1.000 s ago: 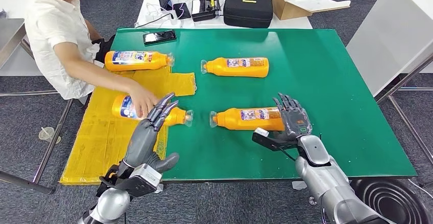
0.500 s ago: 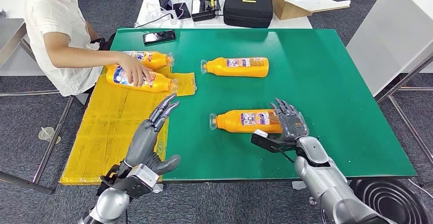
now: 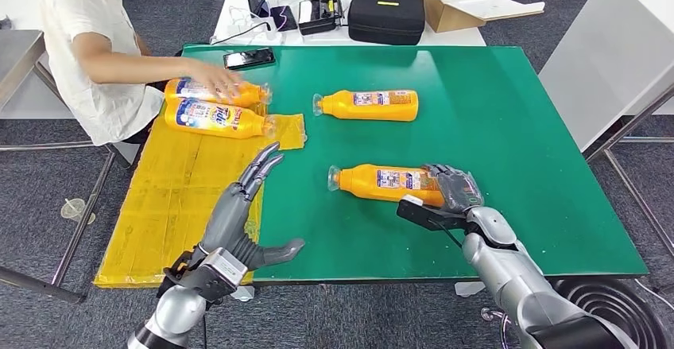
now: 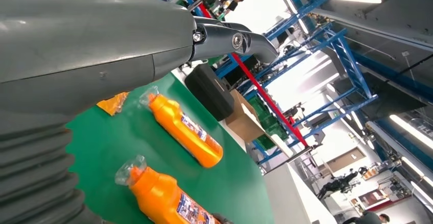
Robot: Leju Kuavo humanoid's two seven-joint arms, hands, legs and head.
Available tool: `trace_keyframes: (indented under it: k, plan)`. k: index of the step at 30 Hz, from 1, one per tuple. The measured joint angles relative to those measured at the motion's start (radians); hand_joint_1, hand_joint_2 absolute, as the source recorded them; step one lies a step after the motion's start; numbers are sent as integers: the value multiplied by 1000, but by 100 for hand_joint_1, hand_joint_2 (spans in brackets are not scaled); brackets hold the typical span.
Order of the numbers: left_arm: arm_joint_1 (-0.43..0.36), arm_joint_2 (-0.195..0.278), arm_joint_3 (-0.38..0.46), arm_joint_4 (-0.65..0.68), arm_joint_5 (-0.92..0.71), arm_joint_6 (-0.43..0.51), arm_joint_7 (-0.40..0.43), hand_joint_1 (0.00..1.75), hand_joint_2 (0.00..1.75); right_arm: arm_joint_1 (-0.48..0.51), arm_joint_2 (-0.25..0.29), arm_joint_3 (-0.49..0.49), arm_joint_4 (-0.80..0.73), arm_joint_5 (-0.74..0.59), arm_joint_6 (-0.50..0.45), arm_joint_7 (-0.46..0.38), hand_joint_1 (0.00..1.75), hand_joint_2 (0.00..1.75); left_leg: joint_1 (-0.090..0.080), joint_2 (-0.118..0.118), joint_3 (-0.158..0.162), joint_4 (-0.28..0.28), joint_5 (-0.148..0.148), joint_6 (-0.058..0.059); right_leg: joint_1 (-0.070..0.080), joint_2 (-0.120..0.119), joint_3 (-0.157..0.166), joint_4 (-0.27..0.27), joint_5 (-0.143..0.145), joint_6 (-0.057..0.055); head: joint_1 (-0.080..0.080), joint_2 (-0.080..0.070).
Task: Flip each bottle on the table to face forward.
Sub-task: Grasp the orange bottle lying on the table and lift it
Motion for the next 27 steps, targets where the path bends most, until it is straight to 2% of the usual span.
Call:
trace_keyframes:
  k: [13, 17, 20, 23, 27]
  plan:
    - [-3, -1, -5, 10, 3, 0, -4, 0, 175, -13, 5, 0, 35, -2, -15, -9, 175, 175, 0, 0, 3, 0, 0, 0, 0, 0, 3, 0, 0, 0, 0, 0]
    - [-3, -4, -6, 12, 15, -1, -6, 0, 175, -8, 5, -1, 37, -26, -45, -42, 175, 175, 0, 0, 3, 0, 0, 0, 0, 0, 3, 0, 0, 0, 0, 0]
    - [6, -19, 3, 16, 94, 4, -4, 0, 175, 23, 10, -26, 22, -137, -62, -136, 175, 175, 0, 0, 3, 0, 0, 0, 0, 0, 3, 0, 0, 0, 0, 0]
    - [39, -54, 35, 18, 287, 18, 9, 0, 175, 96, 29, -85, -48, -314, -40, -248, 175, 175, 0, 0, 2, 0, -1, 0, 0, 0, 3, 0, 0, 0, 0, 0]
    - [88, -87, 65, 27, 446, 66, 29, 0, 175, 214, 69, -165, -208, -488, 6, -308, 175, 175, 0, -1, -1, -1, -1, -1, 1, 0, 0, 0, -1, 0, 0, 0]
